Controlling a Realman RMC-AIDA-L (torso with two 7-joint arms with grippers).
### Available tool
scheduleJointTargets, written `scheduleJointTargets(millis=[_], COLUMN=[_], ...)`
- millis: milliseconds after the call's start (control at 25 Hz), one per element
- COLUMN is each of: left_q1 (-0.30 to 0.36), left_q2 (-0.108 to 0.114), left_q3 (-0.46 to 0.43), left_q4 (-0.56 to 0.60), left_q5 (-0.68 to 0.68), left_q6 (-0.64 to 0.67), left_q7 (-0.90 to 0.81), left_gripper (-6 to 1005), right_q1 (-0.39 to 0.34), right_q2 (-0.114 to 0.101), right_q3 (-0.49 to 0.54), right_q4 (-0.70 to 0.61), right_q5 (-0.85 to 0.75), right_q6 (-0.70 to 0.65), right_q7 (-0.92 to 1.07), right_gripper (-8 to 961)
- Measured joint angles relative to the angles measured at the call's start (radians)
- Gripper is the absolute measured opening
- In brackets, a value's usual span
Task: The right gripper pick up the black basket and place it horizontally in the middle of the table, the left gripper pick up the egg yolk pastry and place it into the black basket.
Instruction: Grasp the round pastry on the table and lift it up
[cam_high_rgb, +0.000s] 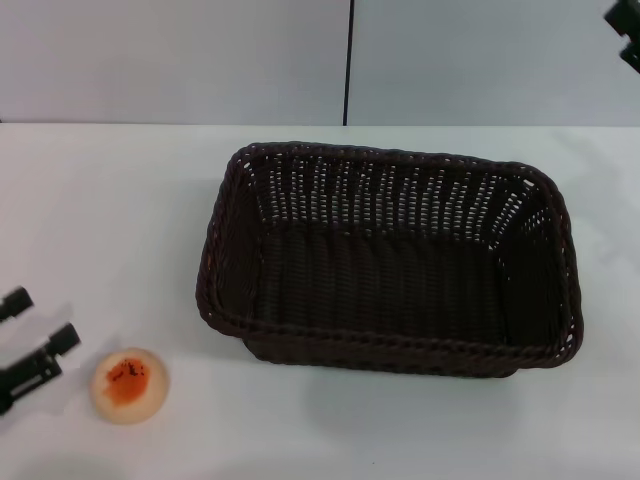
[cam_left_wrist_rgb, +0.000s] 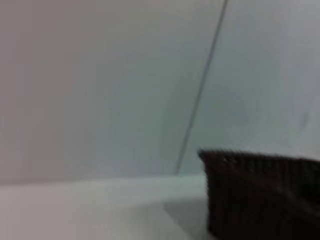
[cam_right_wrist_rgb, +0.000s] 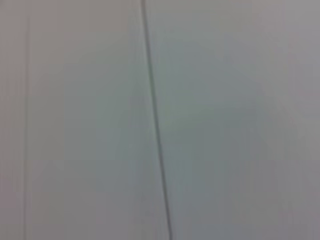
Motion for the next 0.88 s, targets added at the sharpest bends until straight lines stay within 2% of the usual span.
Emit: scheduleJointTargets(millis=[400,760,880], left_q1=[-0.007,-0.016,-0.020], left_q2=[-0.007,-0.008,-0.007], left_q3=[0.045,0.093,0.142], left_q4=[-0.009,-0.033,-0.033], left_q5=[0.111,0.114,0.114], left_q6=[-0.034,-0.079,-0.098], left_q7=[0.039,0.063,0.064], left_gripper=[816,816,815], right_q1=[-0.003,-0.004,-0.005], right_q2=[0.000,0.002,0.003], right_q3=[0.003,-0.001,0.002], right_q4=[0.040,0.052,0.068], right_q5=[0.029,0.040,0.041], right_q6=[-0.007,-0.013,-0.018], right_q7=[-0.002,-0.002,-0.004], right_gripper=[774,774,774])
